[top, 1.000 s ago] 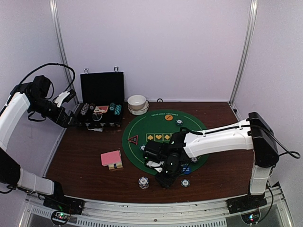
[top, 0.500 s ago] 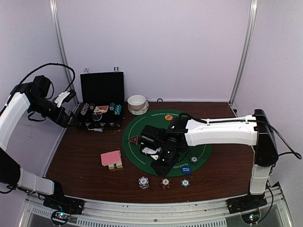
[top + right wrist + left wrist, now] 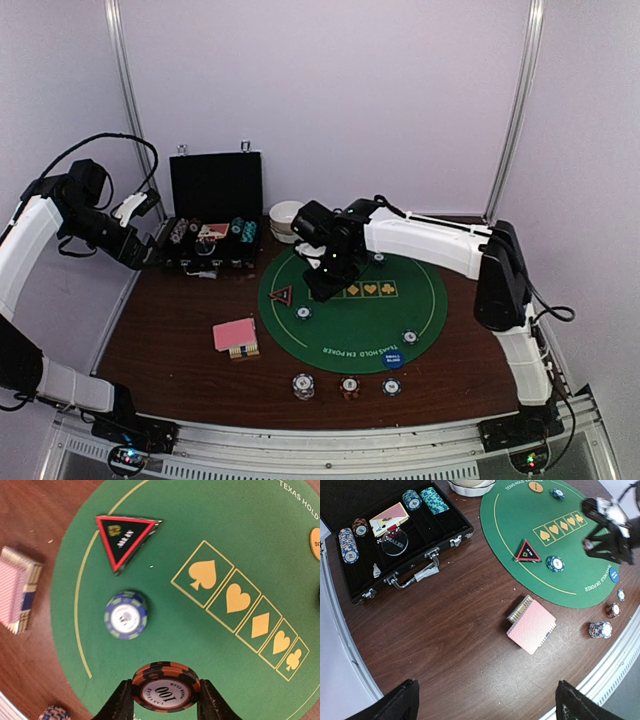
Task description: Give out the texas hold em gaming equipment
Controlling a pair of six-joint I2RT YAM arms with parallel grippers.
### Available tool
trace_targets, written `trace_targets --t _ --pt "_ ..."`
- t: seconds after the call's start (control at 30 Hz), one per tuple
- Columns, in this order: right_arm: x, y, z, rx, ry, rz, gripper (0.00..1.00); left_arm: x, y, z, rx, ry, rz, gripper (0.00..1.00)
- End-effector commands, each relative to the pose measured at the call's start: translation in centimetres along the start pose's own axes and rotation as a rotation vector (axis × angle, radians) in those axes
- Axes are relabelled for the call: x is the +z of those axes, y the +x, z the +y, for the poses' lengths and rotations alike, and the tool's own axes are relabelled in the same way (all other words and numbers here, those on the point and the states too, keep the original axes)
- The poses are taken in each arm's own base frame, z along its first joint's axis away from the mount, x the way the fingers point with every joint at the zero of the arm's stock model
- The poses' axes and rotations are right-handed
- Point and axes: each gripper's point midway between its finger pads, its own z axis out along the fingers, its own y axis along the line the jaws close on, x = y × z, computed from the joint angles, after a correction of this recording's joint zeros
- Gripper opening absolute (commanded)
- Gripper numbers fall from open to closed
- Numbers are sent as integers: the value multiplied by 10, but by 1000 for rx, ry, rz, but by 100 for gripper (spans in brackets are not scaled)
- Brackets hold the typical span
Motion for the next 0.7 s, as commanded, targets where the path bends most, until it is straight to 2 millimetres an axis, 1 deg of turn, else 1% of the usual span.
trace_targets --t 0.0,0.17,0.27,0.33,0.43,0.5,0.6,0.67 --pt "31 -23 -16 43 25 -15 9 -11 -8 -1 27 -11 -39 98" --pt "61 -40 -28 108 32 -36 9 -9 -9 -1 25 -4 -38 98" --pt "73 -46 -36 140 35 -48 10 -8 -8 -1 25 -2 -35 98" --pt "80 -48 -33 149 7 -42 12 -8 -8 -1 26 -3 -33 98" --pt "90 -47 -32 159 -11 -30 18 -7 -7 0 25 -2 -29 98" --pt "94 -46 -31 164 -18 -25 24 -6 -6 0 23 -1 -24 98" --pt "98 -43 -31 168 -18 -15 43 -5 -5 0 21 -1 -21 98" --pt "95 -45 -33 170 -12 -22 52 -5 -4 0 22 -2 -19 98"
